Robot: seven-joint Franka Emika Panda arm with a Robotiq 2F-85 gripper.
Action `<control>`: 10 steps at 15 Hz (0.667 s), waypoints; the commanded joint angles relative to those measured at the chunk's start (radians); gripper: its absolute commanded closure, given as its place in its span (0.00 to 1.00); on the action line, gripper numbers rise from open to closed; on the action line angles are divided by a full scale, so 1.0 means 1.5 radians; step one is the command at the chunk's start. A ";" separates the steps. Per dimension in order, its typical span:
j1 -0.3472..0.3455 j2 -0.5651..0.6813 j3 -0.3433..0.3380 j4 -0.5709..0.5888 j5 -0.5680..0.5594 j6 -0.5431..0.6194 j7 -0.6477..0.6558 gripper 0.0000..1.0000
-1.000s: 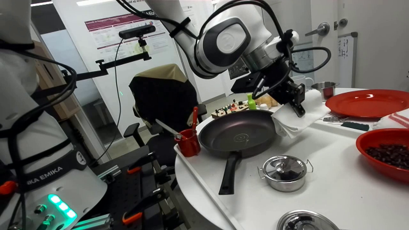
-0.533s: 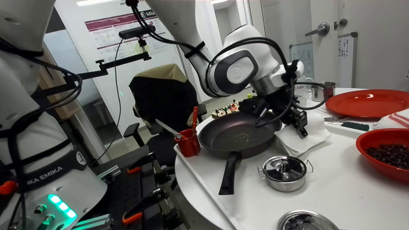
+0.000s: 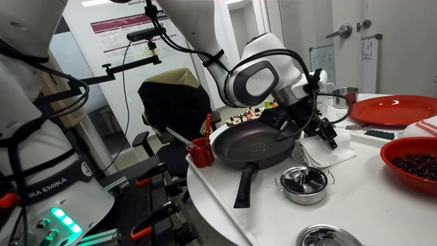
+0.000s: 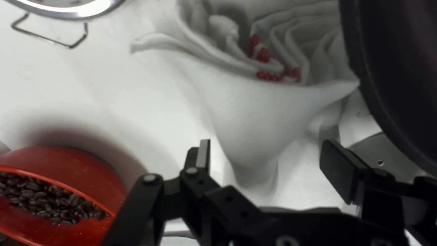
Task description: Wipe the pan with the white cloth
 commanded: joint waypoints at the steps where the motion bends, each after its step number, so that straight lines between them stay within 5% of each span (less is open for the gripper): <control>1: 0.013 -0.007 -0.003 -0.009 0.016 0.016 0.003 0.00; 5: 0.048 -0.055 -0.020 -0.071 0.011 0.066 -0.006 0.00; 10: 0.154 -0.113 -0.090 -0.160 0.042 0.180 -0.041 0.00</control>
